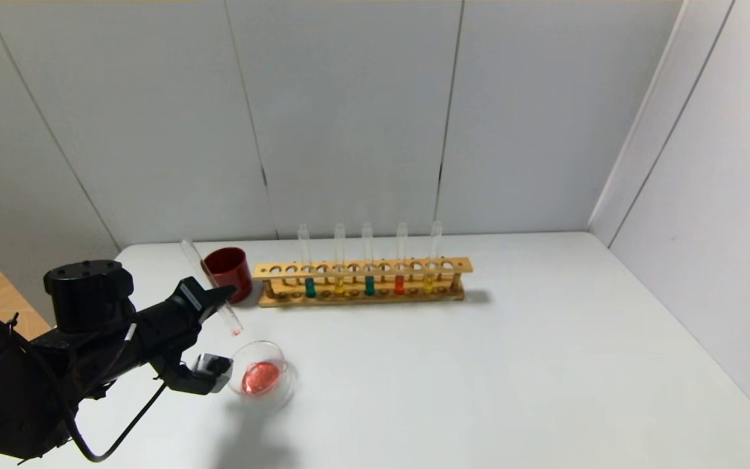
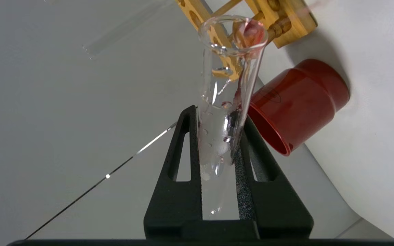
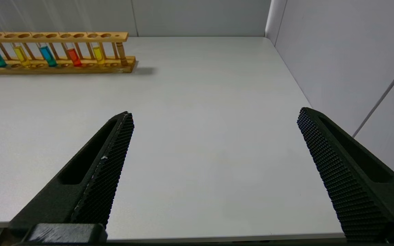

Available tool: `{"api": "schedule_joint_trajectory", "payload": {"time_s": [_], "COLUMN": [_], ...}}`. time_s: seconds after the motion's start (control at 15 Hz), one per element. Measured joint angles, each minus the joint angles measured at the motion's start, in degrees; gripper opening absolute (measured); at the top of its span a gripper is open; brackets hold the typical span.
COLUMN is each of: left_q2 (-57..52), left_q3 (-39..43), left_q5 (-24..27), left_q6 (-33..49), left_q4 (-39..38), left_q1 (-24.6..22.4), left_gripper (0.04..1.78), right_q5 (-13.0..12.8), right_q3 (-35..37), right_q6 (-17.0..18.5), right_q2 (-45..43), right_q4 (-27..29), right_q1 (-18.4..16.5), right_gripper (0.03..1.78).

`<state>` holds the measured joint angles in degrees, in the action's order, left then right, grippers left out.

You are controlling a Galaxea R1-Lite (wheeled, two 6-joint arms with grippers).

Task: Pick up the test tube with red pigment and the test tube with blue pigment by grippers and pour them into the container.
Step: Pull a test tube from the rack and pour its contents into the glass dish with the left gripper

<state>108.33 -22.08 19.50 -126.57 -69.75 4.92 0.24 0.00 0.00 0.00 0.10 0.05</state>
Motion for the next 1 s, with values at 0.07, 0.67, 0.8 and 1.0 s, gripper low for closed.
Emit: {"api": "schedule_joint_trajectory", "payload": {"time_s": [0.07, 0.67, 0.8, 1.0], "left_q2": [-0.06, -1.07, -1.29, -3.25], "left_q3": [0.04, 0.55, 1.3, 4.3], "left_q5": [-0.02, -0.52, -2.58, -8.62], "left_q6": [-0.27, -1.79, 2.54, 13.87], "left_q4": [0.0, 0.18, 0.11, -0.15], "left_q1": [0.0, 0.0, 0.0, 0.04], "left_gripper": [0.32, 0.32, 0.32, 0.32], "right_q5": [0.0, 0.0, -0.02, -0.02], "right_q3": [0.0, 0.0, 0.0, 0.0], "right_q6": [0.0, 0.0, 0.0, 0.0], "right_q2": [0.0, 0.0, 0.0, 0.0], "right_q4": [0.0, 0.0, 0.0, 0.0], "right_q1": [0.02, 0.02, 0.0, 0.02], "right_gripper": [1.75, 1.75, 1.75, 1.75]}}
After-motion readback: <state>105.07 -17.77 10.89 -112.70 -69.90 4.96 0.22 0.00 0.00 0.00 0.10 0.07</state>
